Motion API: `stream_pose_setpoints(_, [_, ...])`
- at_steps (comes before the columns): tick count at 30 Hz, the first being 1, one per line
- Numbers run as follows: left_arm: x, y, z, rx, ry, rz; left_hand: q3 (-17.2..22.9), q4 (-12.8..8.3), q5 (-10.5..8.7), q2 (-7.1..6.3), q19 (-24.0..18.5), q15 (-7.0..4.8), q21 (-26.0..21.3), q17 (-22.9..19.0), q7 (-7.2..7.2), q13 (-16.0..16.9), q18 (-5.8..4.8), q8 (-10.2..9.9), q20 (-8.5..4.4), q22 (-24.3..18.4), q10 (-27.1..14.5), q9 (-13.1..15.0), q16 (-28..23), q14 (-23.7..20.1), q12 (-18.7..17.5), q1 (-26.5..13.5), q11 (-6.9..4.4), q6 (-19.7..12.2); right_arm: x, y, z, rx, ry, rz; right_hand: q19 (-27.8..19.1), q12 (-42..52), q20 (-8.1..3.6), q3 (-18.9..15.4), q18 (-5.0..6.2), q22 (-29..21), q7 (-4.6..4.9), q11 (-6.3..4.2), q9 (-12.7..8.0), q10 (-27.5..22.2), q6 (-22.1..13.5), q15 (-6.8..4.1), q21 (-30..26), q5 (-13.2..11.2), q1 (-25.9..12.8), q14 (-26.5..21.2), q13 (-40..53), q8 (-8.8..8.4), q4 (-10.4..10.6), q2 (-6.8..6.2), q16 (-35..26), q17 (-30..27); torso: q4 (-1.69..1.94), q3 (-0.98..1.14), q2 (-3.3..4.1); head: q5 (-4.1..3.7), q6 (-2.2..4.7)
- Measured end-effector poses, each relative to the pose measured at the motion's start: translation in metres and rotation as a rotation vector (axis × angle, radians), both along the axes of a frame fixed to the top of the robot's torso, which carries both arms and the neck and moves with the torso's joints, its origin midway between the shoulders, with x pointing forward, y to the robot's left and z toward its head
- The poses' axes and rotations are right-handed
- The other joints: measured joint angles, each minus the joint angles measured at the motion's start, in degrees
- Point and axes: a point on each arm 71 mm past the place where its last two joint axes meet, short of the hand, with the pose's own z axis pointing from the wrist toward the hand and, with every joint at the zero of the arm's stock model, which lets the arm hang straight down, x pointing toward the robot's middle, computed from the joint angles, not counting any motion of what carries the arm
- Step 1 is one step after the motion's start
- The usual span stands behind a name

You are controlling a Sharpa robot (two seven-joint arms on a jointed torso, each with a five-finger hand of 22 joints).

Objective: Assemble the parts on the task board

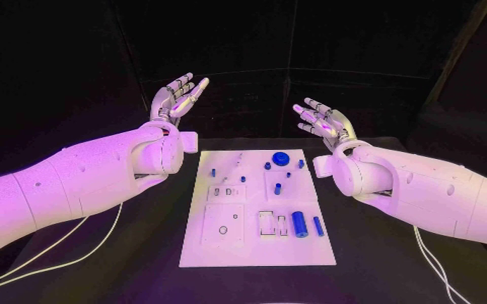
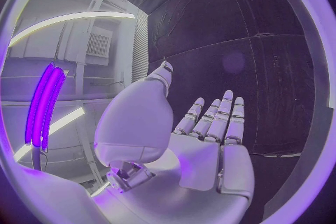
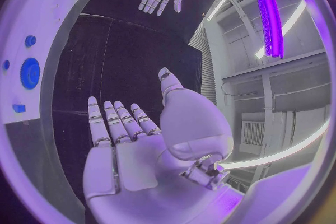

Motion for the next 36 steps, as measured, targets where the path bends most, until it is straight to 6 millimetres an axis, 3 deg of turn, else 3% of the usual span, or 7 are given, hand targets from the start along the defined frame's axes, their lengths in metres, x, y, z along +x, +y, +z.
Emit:
stream_pose_setpoints(6, [0.002,0.000,0.001,-0.025,-0.007,-0.023,0.55,0.91,0.00,0.17,2.79,0.59,0.66,0.49,-0.01,0.21,0.00,0.05,0.41,0.36,2.05,0.16,0.90,3.83,0.33,2.65,0.97,1.53,0.008,0.000,0.002,-0.037,0.008,0.100,2.31,0.27,0.40,-0.31,0.89,0.26,0.10,0.53,0.21,2.32,1.59,0.46,0.57,0.28,3.62,2.99,0.20,0.16,-1.32,0.16,0.51,0.28,0.00,-0.01,0.01,0.00,0.00])
stream_pose_setpoints(10, [0.002,0.000,0.001,-0.036,-0.007,-0.036,0.61,0.97,0.00,0.86,8.25,0.40,2.01,1.41,0.18,0.65,0.14,0.71,0.31,1.06,6.99,0.48,2.56,10.91,1.10,3.34,1.40,4.46,0.012,-0.002,0.002,-0.095,-0.011,0.135,8.28,1.83,0.46,0.05,1.90,1.01,0.39,0.85,0.74,9.88,6.82,0.42,2.08,-0.08,7.22,11.34,0.78,1.20,-3.86,0.06,2.29,0.90,0.00,0.00,0.10,-0.01,-0.01])
stream_pose_setpoints(12, [0.002,0.003,0.001,-0.039,-0.006,-0.041,0.61,0.97,0.00,1.26,12.88,-0.07,3.12,1.69,0.31,0.91,1.18,1.13,0.19,1.65,10.11,0.70,3.36,12.99,1.65,3.74,1.08,6.56,0.014,-0.005,0.004,-0.138,-0.035,0.139,10.55,2.52,0.46,0.21,2.68,1.29,0.57,0.71,0.98,13.31,9.65,0.15,2.78,-0.19,8.42,14.75,1.01,1.72,-4.79,0.02,3.04,1.13,0.00,0.01,0.23,-0.07,0.07])
stream_pose_setpoints(16, [-0.002,0.006,-0.002,-0.045,0.002,-0.061,0.31,-0.08,0.00,2.19,22.80,-2.08,6.43,2.58,1.08,2.00,3.17,2.75,-0.10,3.00,24.24,1.41,6.04,19.47,4.55,4.67,-0.37,14.31,0.018,-0.010,0.010,-0.245,-0.098,0.158,17.27,4.56,0.12,0.95,4.03,2.12,1.52,-0.36,1.76,23.08,19.97,-1.29,5.14,-0.51,11.50,24.67,1.38,3.64,-7.65,0.05,5.18,1.56,0.00,0.02,0.69,-0.27,0.38])
stream_pose_setpoints(21, [-0.008,0.007,-0.001,-0.059,0.006,-0.104,-0.20,-2.71,0.00,3.51,31.11,-4.88,9.30,3.85,3.22,2.17,4.39,5.55,-1.34,3.87,32.64,2.43,9.18,28.27,6.72,5.99,-2.53,27.21,0.023,-0.009,0.023,-0.384,-0.183,0.193,24.14,5.32,-1.28,2.14,4.92,2.83,3.07,-2.05,1.97,32.02,29.60,-3.35,7.83,-0.74,13.21,34.44,1.39,4.66,-10.85,0.43,6.66,1.73,0.02,-0.05,1.70,-0.60,0.85])
stream_pose_setpoints(26, [-0.017,0.007,0.001,-0.064,0.008,-0.153,-0.25,-5.05,0.00,4.03,36.79,-7.17,10.80,5.56,3.95,2.26,4.43,6.40,-3.43,4.19,38.90,2.50,11.21,34.87,7.96,7.82,-4.55,31.92,0.026,-0.005,0.033,-0.524,-0.254,0.236,29.76,5.32,-3.14,3.45,5.81,3.59,4.31,-3.49,2.03,38.35,35.52,-5.45,10.49,-0.74,13.41,42.26,1.45,4.66,-13.45,0.33,7.53,2.12,0.16,-0.16,2.98,-0.94,1.60])
stream_pose_setpoints(36, [-0.044,-0.005,0.006,-0.062,0.020,-0.288,0.15,-6.34,0.22,4.28,44.55,-10.31,13.06,10.04,2.04,2.21,4.43,6.47,-6.86,5.06,45.22,1.90,14.65,43.88,7.41,8.59,-7.03,35.83,0.033,0.017,0.054,-0.840,-0.350,0.326,41.07,5.32,-8.13,4.51,5.80,7.38,2.02,-6.68,2.11,48.18,42.53,-10.23,19.11,-0.73,12.91,58.16,1.76,4.66,-16.71,-0.15,12.32,5.60,0.62,-0.20,6.03,-1.83,3.43])
